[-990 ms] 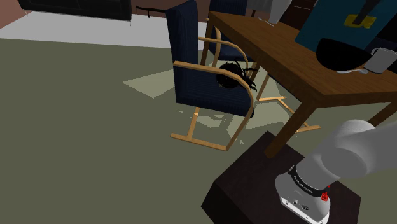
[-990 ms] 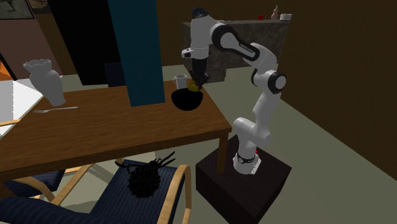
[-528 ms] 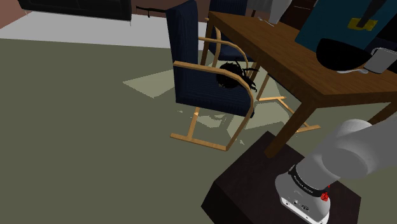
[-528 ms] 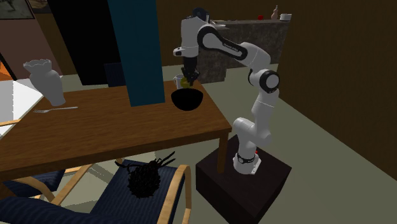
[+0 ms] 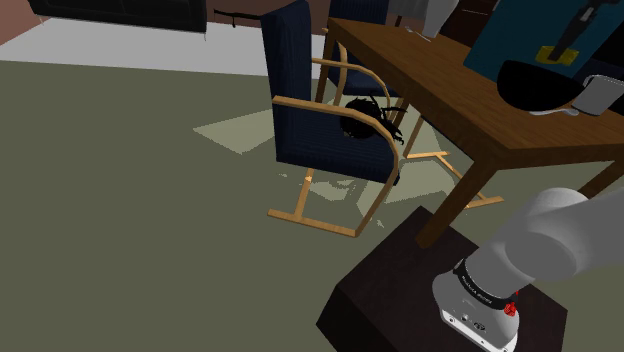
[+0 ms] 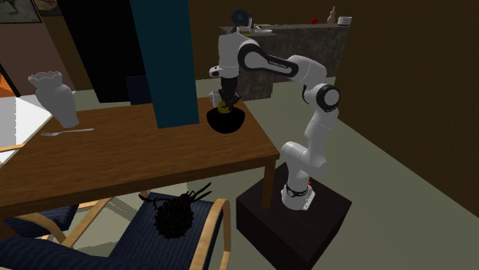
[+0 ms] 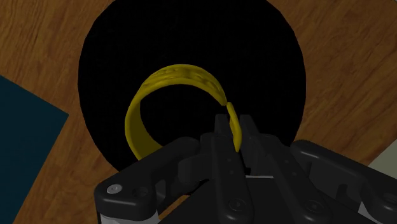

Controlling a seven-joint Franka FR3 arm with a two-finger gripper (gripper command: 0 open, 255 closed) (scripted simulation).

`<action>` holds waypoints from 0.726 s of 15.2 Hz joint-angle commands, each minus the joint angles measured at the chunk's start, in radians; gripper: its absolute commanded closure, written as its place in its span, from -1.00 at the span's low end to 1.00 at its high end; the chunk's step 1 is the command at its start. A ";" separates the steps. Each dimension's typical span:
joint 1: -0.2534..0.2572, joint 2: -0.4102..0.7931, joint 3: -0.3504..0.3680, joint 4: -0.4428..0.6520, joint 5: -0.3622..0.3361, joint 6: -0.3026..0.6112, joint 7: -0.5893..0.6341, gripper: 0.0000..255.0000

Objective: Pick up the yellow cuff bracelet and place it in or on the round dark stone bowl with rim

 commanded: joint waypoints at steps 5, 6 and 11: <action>-0.012 -0.044 0.004 -0.102 -0.015 0.059 0.020 1.00; -0.012 -0.044 0.004 -0.102 -0.015 0.059 0.020 1.00; -0.012 -0.044 0.004 -0.102 -0.015 0.059 0.019 1.00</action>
